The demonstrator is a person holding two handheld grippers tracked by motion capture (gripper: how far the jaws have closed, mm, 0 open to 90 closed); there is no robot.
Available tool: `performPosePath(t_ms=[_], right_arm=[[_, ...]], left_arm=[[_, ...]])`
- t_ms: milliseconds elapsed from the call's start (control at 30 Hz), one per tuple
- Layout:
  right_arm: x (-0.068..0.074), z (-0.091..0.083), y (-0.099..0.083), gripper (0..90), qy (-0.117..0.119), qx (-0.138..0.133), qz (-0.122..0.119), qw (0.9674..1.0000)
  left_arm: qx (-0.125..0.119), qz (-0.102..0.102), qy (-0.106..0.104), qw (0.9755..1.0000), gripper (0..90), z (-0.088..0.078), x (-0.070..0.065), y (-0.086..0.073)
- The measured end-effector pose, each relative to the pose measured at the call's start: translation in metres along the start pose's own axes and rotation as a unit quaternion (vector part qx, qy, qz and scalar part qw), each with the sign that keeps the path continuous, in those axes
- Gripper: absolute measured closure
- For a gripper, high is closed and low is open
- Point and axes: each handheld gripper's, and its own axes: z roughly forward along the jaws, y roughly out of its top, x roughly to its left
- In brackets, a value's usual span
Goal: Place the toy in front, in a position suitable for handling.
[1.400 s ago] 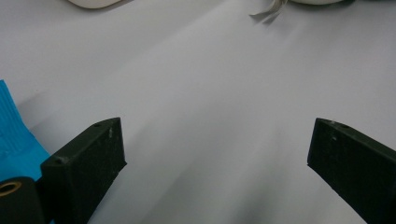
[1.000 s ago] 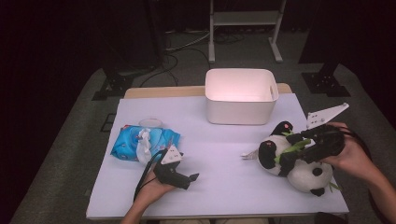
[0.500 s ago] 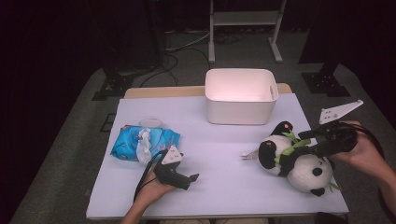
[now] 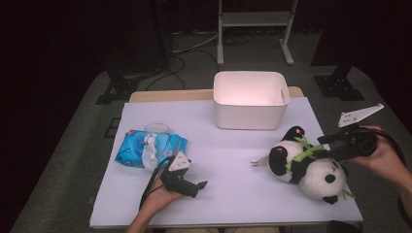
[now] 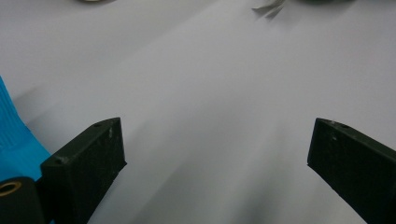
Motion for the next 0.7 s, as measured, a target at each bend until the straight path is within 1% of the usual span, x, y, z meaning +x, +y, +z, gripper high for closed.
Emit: performPosePath(t_ms=[100, 267, 367, 400, 433, 467, 500, 533, 600, 633, 700], right_arm=[[-0.003, 0.002, -0.002, 35.6, -0.002, 0.002, 0.003, 1.0000], [-0.003, 0.008, -0.002, 38.8, -0.001, 0.015, -0.001, 0.9999], [-0.002, 0.013, -0.002, 44.1, 0.002, 0.021, -0.002, 0.9998], [-0.002, 0.013, -0.002, 44.1, 0.002, 0.021, -0.002, 0.9998], [-0.002, 0.015, -0.002, 45.9, 0.004, 0.023, -0.002, 0.9997], [-0.001, 0.018, -0.002, 50.7, 0.005, 0.029, -0.005, 0.9996], [-0.001, 0.018, -0.002, 53.3, 0.005, 0.029, -0.005, 0.9995], [-0.001, 0.018, -0.002, 53.3, 0.005, 0.029, -0.005, 0.9995], [0.000, 0.019, -0.001, 60.0, 0.009, 0.029, -0.003, 0.9995], [0.000, 0.018, -0.001, 64.8, 0.011, 0.032, -0.001, 0.9994], [0.001, 0.017, 0.000, 69.8, 0.014, 0.032, -0.001, 0.9994]], left_arm=[[0.000, 0.000, -0.001, 1.0000, 3.3, 0.000, 0.000, 0.000], [0.001, 0.000, -0.002, 1.0000, 3.3, 0.001, 0.000, 0.000], [0.001, 0.000, -0.001, 1.0000, 3.3, 0.000, 0.000, 0.000], [0.001, 0.000, -0.001, 1.0000, 3.3, 0.000, 0.000, 0.000], [0.001, 0.001, -0.001, 1.0000, 3.3, 0.000, 0.000, 0.000], [0.002, 0.000, -0.001, 1.0000, 3.3, 0.000, 0.000, 0.000], [0.000, -0.002, -0.001, 1.0000, 3.3, 0.000, 0.000, 0.000], [0.000, -0.002, -0.001, 1.0000, 3.3, 0.000, 0.000, 0.000], [0.000, -0.001, -0.001, 1.0000, 3.3, 0.000, 0.000, 0.000], [0.000, -0.001, -0.001, 1.0000, 3.3, 0.000, 0.000, 0.000], [0.001, -0.001, -0.001, 1.0000, 3.3, 0.000, 0.000, 0.000]])
